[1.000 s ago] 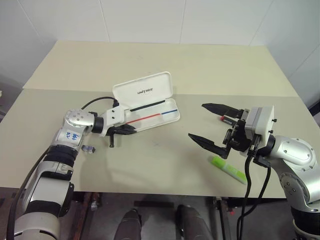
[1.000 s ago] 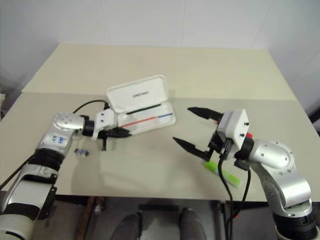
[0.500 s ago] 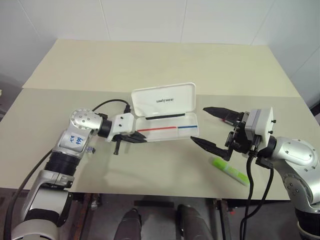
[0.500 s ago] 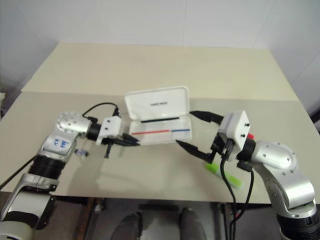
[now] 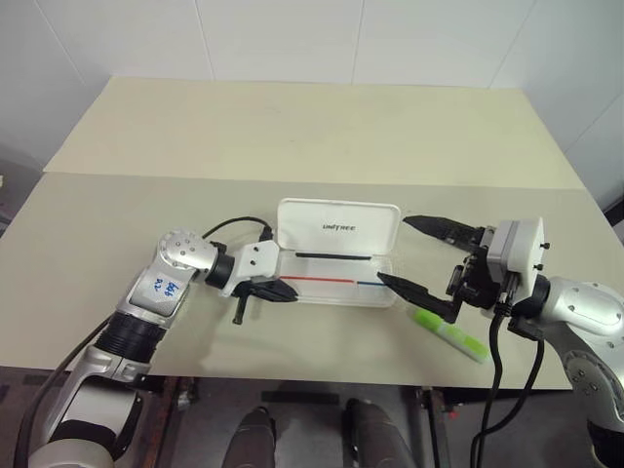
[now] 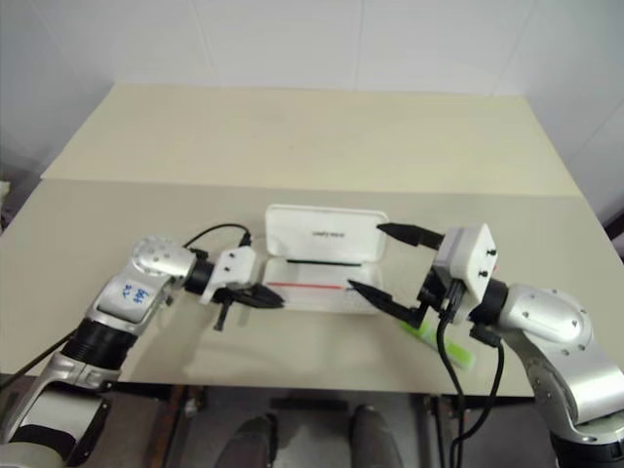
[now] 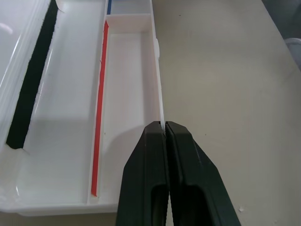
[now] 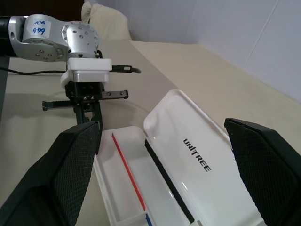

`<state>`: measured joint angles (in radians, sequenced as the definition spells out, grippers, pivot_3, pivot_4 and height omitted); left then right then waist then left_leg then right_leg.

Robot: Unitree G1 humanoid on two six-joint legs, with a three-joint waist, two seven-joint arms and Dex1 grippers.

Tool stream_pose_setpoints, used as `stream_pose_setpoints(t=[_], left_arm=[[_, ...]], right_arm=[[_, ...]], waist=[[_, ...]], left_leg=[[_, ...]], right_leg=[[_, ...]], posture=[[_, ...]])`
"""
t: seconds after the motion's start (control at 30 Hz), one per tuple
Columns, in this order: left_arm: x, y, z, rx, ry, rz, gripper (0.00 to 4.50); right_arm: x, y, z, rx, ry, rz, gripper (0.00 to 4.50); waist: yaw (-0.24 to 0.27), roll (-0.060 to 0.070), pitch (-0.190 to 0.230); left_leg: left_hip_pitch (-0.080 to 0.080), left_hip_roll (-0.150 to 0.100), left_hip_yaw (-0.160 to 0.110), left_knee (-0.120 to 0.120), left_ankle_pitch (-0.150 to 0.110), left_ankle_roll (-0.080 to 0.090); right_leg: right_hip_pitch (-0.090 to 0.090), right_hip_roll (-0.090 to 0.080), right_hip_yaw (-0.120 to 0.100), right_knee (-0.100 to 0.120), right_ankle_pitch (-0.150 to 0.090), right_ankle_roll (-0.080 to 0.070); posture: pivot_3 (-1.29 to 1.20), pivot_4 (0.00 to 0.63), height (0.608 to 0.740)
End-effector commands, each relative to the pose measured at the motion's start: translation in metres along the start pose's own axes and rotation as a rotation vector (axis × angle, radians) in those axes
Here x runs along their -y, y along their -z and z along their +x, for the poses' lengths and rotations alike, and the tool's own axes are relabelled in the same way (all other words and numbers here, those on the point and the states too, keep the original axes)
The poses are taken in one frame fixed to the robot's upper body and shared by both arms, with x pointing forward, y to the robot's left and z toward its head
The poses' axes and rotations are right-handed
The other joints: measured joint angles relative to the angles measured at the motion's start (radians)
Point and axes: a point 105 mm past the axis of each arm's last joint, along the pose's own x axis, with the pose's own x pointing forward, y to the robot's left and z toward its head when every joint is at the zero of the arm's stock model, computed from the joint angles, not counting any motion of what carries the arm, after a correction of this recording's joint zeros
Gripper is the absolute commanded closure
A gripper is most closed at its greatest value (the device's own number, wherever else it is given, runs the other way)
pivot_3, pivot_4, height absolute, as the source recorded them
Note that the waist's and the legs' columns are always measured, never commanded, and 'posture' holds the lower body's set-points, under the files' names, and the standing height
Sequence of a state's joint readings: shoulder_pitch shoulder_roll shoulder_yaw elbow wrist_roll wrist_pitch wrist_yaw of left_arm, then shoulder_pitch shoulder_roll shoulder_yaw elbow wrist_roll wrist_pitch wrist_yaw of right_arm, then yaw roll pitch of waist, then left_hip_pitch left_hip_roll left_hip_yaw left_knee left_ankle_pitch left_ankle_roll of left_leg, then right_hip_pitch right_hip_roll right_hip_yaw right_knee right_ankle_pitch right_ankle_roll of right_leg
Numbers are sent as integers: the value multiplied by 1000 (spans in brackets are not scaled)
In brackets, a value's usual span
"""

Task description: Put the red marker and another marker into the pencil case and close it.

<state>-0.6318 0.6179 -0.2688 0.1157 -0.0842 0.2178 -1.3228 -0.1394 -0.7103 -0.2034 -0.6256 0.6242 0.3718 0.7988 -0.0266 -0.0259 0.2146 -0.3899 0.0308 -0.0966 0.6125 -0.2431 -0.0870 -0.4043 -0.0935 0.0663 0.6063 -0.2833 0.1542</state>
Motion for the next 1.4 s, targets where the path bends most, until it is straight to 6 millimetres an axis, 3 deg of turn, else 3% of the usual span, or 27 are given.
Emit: stream_pose_setpoints(t=[0.03, 0.3, 0.43, 0.57, 0.87, 0.93, 1.0, 1.2, 1.4], left_arm=[[2, -9, 5, 3, 29, 49, 4472], [2, -12, 11, 17, 49, 22, 4472], [5, -16, 13, 30, 78, 17, 3632], [0, -19, 8, 38, 43, 34, 2283], [-7, -28, -19, 90, -29, 42, 2283], [-10, -35, -32, 145, -69, 31, 2283], [-9, -46, -41, 235, -88, 24, 1937], [-2, -64, -65, 375, -117, 26, 90], [-10, -75, -85, 431, -225, 21, 39]], right_arm=[[-2, -12, -1, 28, 5, -40, 0], [1, -13, -1, 29, 18, -50, 0], [2, -10, -1, 29, 22, -51, 0], [2, -8, 1, 37, 14, -48, 0], [6, -3, 5, 49, -18, -33, 0], [11, 0, 4, 48, -19, -19, 0], [14, 2, 1, 40, -21, -13, 0], [38, 12, -17, -12, 28, 15, 0], [76, 35, -47, -167, 60, 21, 0]], waist=[[0, 0, 0], [4, 0, 0], [2, 0, 0], [0, 0, 0], [0, 0, 0], [-1, 0, 0], [-1, 0, 0], [-1, 0, 0], [-1, 0, 0]], left_leg=[[0, 0, 0, 0, 0, 0], [0, 0, 0, 0, 0, 0], [0, 0, 0, 0, 0, 0], [0, 0, 0, 0, 0, 0], [0, 0, 0, 0, 0, 0], [0, 0, 0, 0, 0, 0], [0, 0, 0, 0, 0, 0], [0, 0, 0, 0, 0, 0], [0, 0, 0, 1, 0, 0]], right_leg=[[0, 0, 0, 0, 0, 0], [0, 0, 0, -1, 0, 0], [0, 0, 0, -1, 0, 0], [0, 0, 0, -1, 0, 0], [0, 0, 0, -1, 0, 0], [0, 0, 0, -1, 0, 0], [0, 0, 0, -1, 0, 0], [0, 0, 0, -1, 0, 0], [0, 0, 0, -1, 0, 0]], posture=[[0, 150, 740], [0, 150, 740], [0, 150, 740], [0, 150, 740], [0, 150, 740], [0, 150, 740], [0, 150, 740], [0, 150, 740], [0, 150, 740]])
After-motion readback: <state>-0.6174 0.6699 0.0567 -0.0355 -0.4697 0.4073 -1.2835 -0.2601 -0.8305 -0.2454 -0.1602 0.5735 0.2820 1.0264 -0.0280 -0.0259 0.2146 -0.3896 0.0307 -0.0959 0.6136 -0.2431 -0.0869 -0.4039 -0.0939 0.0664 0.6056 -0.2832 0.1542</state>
